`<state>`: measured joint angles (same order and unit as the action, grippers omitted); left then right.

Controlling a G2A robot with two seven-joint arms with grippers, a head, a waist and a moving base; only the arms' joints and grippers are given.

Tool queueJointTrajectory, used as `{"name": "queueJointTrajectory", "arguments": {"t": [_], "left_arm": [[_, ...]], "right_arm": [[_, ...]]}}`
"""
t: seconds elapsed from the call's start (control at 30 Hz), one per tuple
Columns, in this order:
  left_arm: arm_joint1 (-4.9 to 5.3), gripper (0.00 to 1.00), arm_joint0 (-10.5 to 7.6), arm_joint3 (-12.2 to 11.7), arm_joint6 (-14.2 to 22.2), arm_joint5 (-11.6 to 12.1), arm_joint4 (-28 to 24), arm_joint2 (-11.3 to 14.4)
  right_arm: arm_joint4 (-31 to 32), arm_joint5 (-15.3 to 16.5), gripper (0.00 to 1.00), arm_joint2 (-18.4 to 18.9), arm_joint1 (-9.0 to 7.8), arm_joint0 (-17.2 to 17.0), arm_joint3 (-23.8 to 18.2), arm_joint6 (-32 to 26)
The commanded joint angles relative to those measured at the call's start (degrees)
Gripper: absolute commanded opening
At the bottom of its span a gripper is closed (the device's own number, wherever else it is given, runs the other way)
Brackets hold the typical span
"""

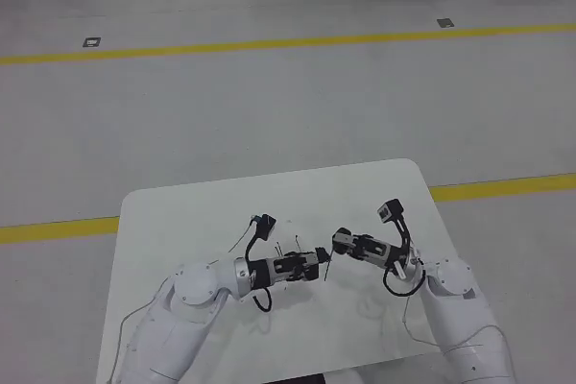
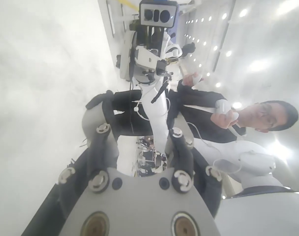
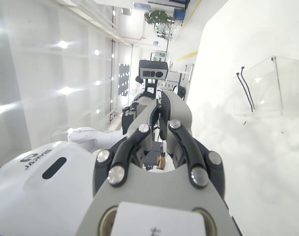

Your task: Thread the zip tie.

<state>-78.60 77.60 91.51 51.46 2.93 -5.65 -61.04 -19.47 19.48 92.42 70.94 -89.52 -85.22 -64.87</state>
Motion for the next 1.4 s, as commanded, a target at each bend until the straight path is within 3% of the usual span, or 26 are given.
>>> {"name": "queueJointTrajectory", "arguments": {"t": [0.0, 0.1, 0.37, 0.47, 0.63, 0.87, 1.17, 1.37], "left_arm": [[0.10, 1.00, 0.67, 0.20, -2.12, 0.66, -0.73, -0.06], [0.16, 1.00, 0.76, 0.10, -2.75, 0.77, -0.56, 0.27], [0.16, 1.00, 0.76, 0.10, -2.75, 0.77, -0.56, 0.27], [0.03, 1.00, 1.41, -0.43, -6.67, 2.97, -1.75, 1.03], [-0.54, 1.00, 2.31, -1.96, -15.32, 9.28, -4.06, 3.16], [-1.23, 1.00, 2.29, -4.24, -26.00, 12.82, -3.18, 5.94], [-1.35, 1.00, 1.86, -4.86, -27.20, 12.80, -2.62, 6.70], [-1.76, 1.00, 1.14, -5.25, -32.52, 11.63, -0.31, 8.90]], "right_arm": [[-1.16, 0.00, 0.00, 0.03, 0.34, -0.56, -0.25, 2.06], [-2.18, 0.00, 0.00, -0.12, 0.84, -1.25, -0.55, 5.04], [-2.18, 0.00, 0.00, -0.12, 0.84, -1.25, -0.55, 5.04], [-1.04, 0.00, 0.00, -0.56, 1.14, -1.65, -1.65, 11.14], [1.04, 0.00, 0.00, -1.89, 2.10, -3.79, -4.29, 20.21], [5.97, 0.00, 0.00, -4.51, 3.76, -5.31, -7.44, 30.50], [5.71, -0.02, 0.00, -5.20, 3.96, -5.48, -7.56, 31.76], [8.00, 0.00, 0.00, -7.17, 4.14, -5.76, -8.06, 35.67]]}}
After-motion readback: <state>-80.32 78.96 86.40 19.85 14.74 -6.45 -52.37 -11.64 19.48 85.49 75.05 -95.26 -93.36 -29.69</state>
